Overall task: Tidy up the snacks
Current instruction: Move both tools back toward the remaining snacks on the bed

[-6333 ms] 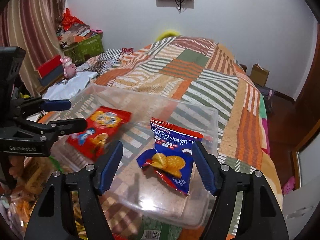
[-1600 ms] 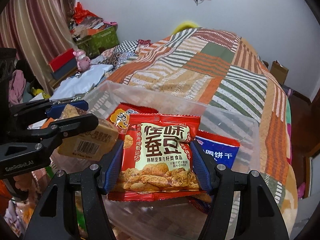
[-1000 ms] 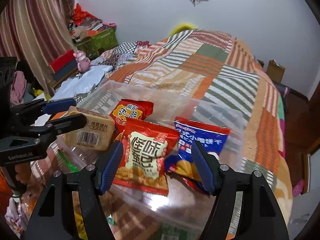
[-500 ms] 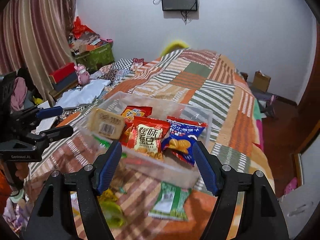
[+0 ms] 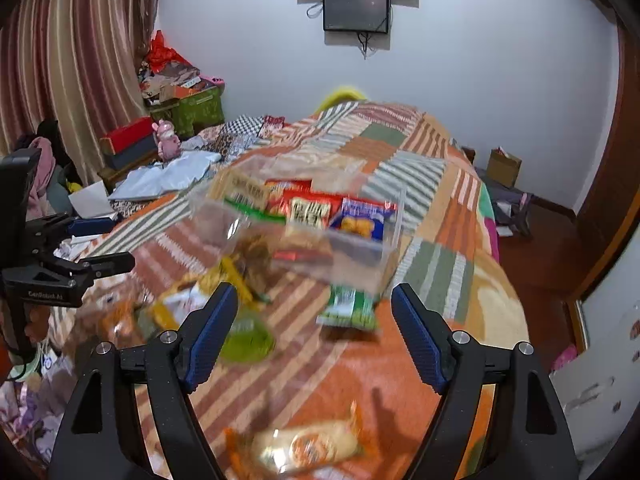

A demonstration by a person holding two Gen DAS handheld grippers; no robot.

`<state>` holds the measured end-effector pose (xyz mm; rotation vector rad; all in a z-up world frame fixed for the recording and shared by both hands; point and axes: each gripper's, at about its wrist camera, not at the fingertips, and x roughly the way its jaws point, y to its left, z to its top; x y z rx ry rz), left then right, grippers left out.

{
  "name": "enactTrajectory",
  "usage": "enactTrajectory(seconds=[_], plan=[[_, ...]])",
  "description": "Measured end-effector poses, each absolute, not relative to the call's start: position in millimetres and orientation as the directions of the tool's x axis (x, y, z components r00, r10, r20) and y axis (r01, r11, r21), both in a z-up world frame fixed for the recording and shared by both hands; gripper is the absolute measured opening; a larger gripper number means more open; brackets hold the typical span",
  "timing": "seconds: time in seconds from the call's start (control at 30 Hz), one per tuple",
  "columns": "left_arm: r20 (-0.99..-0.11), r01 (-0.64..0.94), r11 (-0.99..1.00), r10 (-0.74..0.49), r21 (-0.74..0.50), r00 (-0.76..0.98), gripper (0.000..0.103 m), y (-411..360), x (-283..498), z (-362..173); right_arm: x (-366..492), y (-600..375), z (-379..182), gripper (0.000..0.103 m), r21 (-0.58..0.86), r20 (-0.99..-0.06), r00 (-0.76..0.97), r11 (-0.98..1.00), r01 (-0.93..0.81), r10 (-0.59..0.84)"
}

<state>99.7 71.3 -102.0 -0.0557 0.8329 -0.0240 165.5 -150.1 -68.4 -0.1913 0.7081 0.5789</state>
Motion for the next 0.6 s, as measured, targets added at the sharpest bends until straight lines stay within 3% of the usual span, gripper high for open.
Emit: enactTrajectory(seconds=[0.43, 0.6], plan=[[-0.766, -0.023, 0.999, -0.013, -0.037, 0.643, 0.088, 66, 42, -123, 127, -172, -113, 0.077, 0.06, -0.728, 0.571, 0.865, -0.498, 0.379], [-0.787, -0.029, 0.996, -0.049, -0.084, 0.614, 0.088, 66, 33, -132, 121, -179, -125, 0.077, 0.111, -0.742, 0.546, 0.875, -0.471, 0.388]])
